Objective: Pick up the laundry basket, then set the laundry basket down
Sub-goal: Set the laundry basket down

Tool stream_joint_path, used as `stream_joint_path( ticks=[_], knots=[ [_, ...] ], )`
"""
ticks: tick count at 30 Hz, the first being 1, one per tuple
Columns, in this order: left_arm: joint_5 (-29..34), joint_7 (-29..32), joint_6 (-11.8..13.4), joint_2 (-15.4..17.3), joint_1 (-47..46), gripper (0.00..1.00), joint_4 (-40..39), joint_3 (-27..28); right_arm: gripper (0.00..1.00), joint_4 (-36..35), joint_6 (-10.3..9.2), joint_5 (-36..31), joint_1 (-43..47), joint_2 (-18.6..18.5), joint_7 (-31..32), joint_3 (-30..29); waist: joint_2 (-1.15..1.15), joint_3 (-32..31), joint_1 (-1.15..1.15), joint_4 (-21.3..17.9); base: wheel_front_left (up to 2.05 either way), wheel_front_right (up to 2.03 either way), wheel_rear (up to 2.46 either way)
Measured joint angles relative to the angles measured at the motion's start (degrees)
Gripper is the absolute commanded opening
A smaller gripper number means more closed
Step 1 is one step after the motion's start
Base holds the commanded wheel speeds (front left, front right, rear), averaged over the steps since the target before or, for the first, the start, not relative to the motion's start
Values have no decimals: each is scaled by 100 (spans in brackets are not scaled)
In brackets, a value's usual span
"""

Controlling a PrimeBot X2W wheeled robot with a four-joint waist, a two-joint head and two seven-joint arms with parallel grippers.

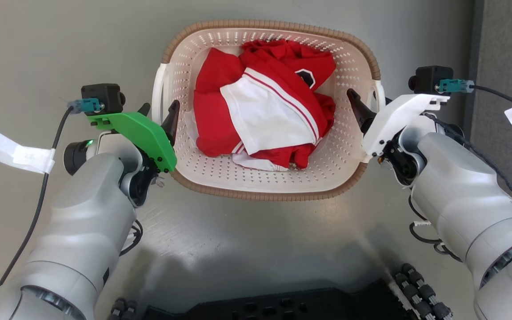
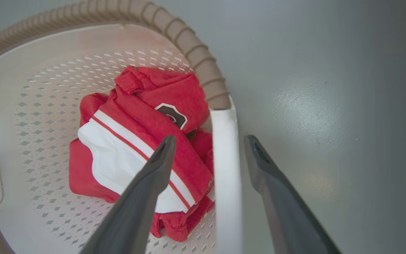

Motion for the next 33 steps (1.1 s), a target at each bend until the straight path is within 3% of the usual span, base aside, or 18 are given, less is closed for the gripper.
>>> stream_joint_path(
  ticks=[16, 33],
  knots=[
    [-54, -461, 0, 31, 372, 100, -79, -138, 100, 154, 0, 149, 287, 47, -231, -82, 0, -852, 0, -71, 0, 0, 0],
    [-51, -706, 0, 423, 821, 100, -604, -102, 100, -377, 1, -73, 610, -18, -537, -47, 0, -2108, 0, -201, 0, 0, 0]
  ],
)
